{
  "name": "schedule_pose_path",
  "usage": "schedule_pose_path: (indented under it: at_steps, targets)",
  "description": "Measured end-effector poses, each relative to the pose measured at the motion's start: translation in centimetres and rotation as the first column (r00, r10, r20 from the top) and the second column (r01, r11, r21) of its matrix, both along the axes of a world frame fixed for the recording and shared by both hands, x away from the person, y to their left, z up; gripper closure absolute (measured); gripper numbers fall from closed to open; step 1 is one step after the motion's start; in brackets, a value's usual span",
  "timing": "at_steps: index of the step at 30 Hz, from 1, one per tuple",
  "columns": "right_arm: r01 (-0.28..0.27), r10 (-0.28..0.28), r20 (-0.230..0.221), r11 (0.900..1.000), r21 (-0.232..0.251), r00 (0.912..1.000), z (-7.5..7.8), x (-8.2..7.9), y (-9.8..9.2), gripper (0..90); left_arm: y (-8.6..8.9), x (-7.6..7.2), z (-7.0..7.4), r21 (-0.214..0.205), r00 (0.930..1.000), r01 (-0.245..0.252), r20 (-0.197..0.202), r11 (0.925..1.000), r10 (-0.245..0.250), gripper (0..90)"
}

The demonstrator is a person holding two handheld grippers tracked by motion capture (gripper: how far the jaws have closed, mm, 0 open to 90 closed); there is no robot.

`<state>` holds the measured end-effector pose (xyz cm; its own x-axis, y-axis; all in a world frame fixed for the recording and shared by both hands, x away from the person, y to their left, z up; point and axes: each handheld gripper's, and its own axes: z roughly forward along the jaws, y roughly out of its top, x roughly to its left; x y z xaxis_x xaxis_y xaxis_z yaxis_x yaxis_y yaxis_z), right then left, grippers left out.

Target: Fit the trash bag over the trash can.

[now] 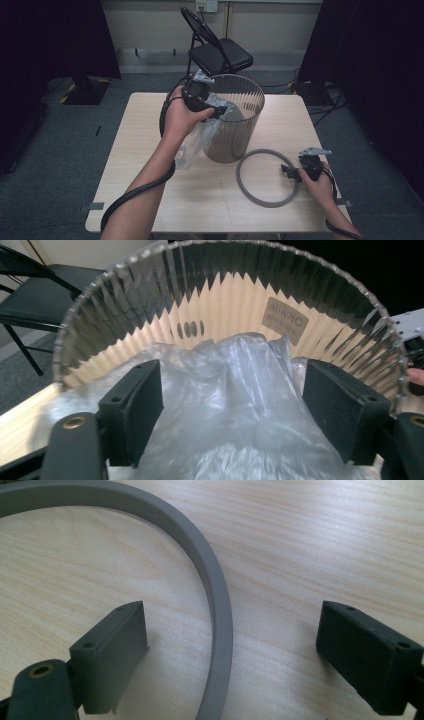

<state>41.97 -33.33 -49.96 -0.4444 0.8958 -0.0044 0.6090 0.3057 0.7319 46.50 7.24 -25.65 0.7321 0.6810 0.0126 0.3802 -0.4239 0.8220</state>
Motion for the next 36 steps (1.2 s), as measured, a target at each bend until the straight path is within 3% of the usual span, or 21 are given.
schedule_pose_path:
  at_steps: [8,12,16,21,30,34,36]
  targets:
    - [-0.002,0.002,-0.003,1.0000,-0.001,1.0000,0.0,0.0,0.0,12.5,2.0,-0.6,0.9,-0.025,0.9999,-0.015,0.007,0.9996,0.015,20.9]
    - [-0.031,0.030,-0.045,0.9993,-0.020,0.9985,0.6,0.2,0.0,14.4,3.1,-0.8,1.0,-0.033,0.9995,-0.031,0.000,0.9990,0.031,20.2]
    - [-0.036,0.037,-0.039,0.9993,0.011,0.9986,1.8,0.4,-0.2,14.4,3.9,-0.9,1.1,-0.031,0.9994,-0.032,-0.009,0.9990,0.032,20.2]
    - [-0.070,0.074,-0.064,0.9950,0.072,0.9952,2.8,0.6,0.0,14.5,4.6,-0.9,1.2,-0.033,0.9989,-0.045,-0.017,0.9984,0.044,20.0]
    - [-0.147,0.145,-0.102,0.9890,-0.011,0.9841,3.9,0.8,0.7,14.5,5.2,-0.6,1.5,-0.020,0.9986,-0.050,-0.017,0.9985,0.050,19.9]
    - [-0.182,0.178,-0.120,0.9830,-0.024,0.9767,4.6,0.9,1.1,14.5,5.1,-0.5,1.5,-0.017,0.9988,-0.043,-0.024,0.9989,0.043,19.9]
    - [-0.190,0.189,-0.126,0.9817,-0.002,0.9739,5.0,0.9,1.3,14.6,5.1,-0.5,1.5,-0.023,0.9987,-0.045,-0.026,0.9987,0.044,19.9]
